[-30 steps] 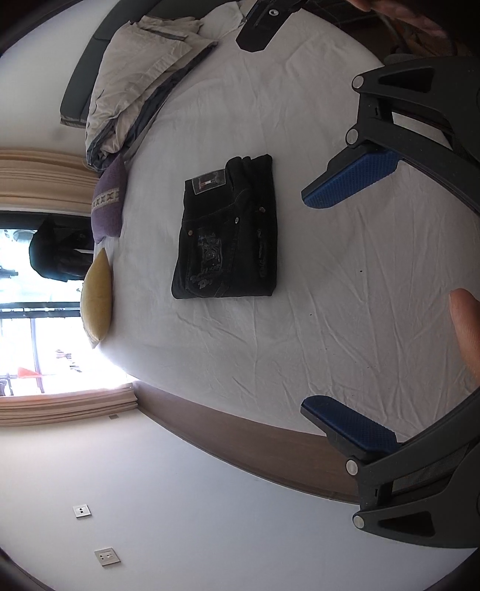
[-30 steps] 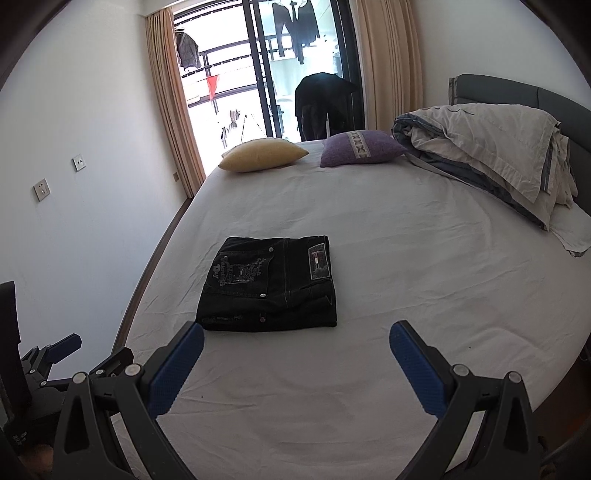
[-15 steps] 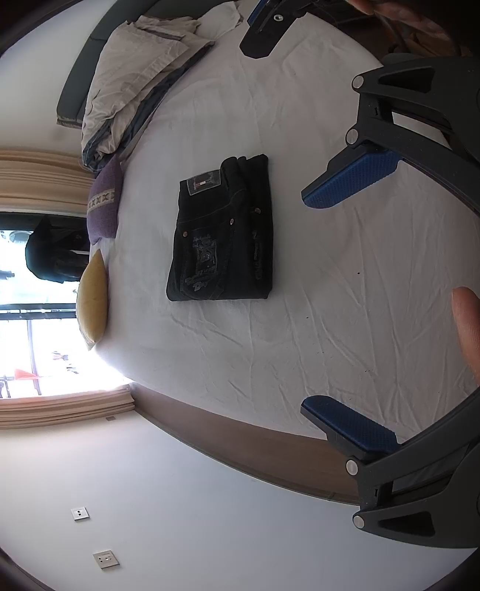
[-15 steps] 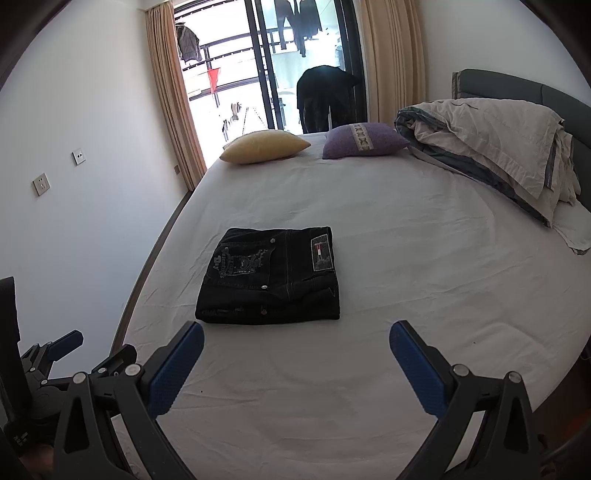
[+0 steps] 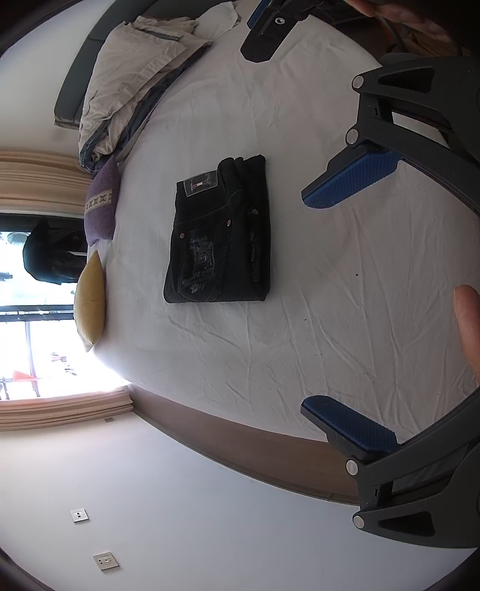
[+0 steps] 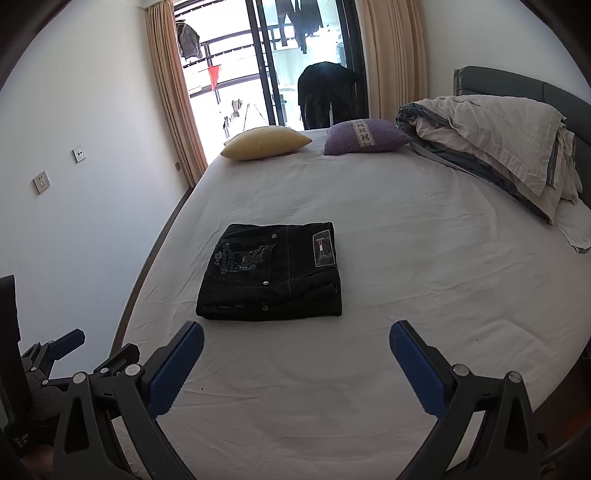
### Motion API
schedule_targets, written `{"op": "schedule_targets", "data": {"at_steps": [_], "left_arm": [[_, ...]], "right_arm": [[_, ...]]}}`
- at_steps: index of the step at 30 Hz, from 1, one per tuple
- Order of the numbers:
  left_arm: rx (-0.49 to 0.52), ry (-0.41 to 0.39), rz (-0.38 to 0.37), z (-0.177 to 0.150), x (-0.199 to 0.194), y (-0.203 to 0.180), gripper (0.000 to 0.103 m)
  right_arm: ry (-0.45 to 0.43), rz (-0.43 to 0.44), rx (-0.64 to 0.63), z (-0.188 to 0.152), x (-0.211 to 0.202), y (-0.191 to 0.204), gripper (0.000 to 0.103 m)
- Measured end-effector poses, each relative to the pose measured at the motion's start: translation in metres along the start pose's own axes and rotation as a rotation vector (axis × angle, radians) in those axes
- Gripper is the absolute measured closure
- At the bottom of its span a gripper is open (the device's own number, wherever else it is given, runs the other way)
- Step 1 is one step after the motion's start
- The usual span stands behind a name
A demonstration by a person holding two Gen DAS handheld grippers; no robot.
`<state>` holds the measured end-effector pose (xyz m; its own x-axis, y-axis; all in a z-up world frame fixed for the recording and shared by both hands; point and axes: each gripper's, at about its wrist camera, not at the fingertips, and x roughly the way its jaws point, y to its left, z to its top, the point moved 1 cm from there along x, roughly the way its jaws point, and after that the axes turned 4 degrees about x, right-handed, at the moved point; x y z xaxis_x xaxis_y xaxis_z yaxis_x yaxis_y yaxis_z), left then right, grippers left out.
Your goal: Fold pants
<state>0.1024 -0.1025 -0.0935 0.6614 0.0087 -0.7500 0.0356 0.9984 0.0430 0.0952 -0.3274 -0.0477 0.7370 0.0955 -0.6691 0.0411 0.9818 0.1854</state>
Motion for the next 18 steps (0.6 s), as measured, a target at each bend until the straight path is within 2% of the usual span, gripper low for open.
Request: {"op": "schedule_targets", "data": {"at_steps": [18], "left_arm": [[0.0, 0.003, -0.001, 0.0003, 0.0011, 0.0004, 0.0]], "right_arm": [[0.003, -0.001, -0.001, -0.0016, 0.001, 0.0017, 0.0]]}}
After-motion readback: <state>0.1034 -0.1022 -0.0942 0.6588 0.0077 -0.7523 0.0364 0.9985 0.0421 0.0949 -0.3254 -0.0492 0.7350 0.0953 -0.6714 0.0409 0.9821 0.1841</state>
